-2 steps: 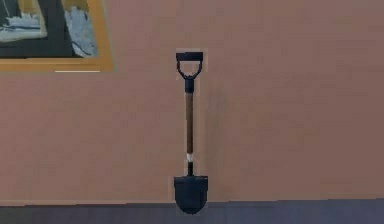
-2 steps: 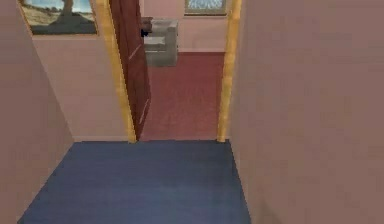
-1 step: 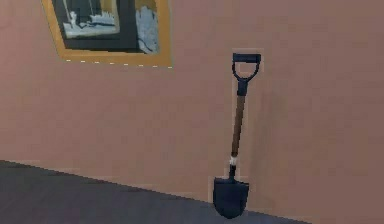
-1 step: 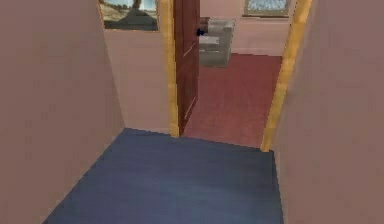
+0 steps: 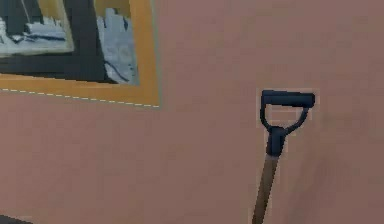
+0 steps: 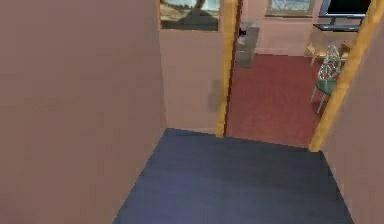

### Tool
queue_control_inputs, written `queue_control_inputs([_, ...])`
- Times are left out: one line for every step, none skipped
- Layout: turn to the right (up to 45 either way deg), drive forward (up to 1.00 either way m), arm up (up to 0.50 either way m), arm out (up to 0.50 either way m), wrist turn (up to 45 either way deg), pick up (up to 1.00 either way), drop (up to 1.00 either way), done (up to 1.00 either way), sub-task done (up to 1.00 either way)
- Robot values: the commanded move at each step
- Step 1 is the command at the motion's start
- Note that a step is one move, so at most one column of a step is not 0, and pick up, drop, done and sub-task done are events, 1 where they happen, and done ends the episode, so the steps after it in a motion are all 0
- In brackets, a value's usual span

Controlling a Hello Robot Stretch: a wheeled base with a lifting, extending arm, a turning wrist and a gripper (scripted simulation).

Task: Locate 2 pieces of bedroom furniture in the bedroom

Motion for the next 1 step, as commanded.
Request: queue_control_inputs([-36.0,0.0,0.0,0.0,0.0,0.0,0.0,0.0,0.0])
